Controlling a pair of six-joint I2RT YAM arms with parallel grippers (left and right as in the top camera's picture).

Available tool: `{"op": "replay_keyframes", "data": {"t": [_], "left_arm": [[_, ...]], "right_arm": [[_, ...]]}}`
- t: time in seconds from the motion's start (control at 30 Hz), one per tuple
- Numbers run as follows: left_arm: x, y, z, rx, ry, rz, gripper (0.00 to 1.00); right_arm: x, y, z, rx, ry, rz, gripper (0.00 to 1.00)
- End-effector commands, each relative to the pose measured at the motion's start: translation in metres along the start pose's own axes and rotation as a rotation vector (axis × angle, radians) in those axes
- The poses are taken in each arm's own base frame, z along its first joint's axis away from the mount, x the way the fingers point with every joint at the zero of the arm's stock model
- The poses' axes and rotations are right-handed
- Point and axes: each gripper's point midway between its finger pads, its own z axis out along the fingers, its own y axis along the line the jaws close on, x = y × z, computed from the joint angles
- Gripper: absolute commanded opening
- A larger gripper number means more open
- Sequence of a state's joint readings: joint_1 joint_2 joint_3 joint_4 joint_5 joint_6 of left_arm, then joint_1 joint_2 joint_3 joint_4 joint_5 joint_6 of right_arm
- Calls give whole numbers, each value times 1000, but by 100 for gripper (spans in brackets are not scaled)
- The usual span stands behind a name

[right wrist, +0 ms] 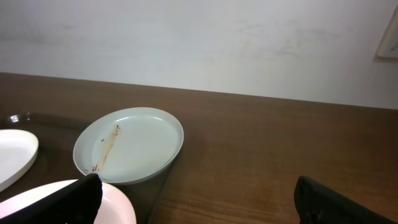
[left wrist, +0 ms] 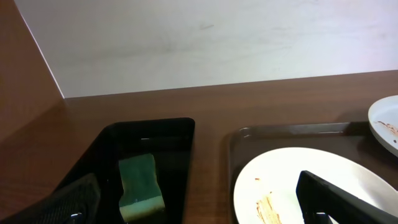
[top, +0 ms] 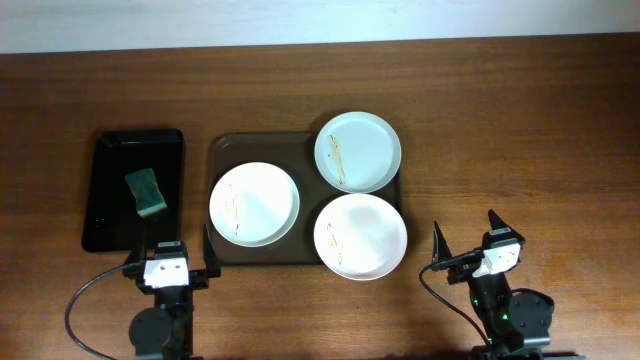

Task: Clean dirty plates on tray and stack at the side

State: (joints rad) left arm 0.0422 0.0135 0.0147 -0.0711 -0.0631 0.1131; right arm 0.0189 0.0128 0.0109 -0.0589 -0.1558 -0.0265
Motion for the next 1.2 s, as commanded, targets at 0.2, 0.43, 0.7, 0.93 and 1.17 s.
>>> {"op": "replay_keyframes", "data": {"t": [0.2,0.43,0.7,0.93,1.17], "left_arm": [[-10,-8,-1,45,-47,10,99],[-43,-14,-6,108,-93,-103,99],[-107,-21,5,183,-58,-99,99],[-162,-21,43,219,74,-100,99],[-185,-21,86,243,289,-16,99]], "right_arm": [[5,-3,0,14,15,8,98],[-25,12,-1,-81,-96,117,98],[-75,14,-4,-96,-133,108,98],[-136,19,22,-162,-29,127,98],[-190,42,77,-362,199,200,98]]}}
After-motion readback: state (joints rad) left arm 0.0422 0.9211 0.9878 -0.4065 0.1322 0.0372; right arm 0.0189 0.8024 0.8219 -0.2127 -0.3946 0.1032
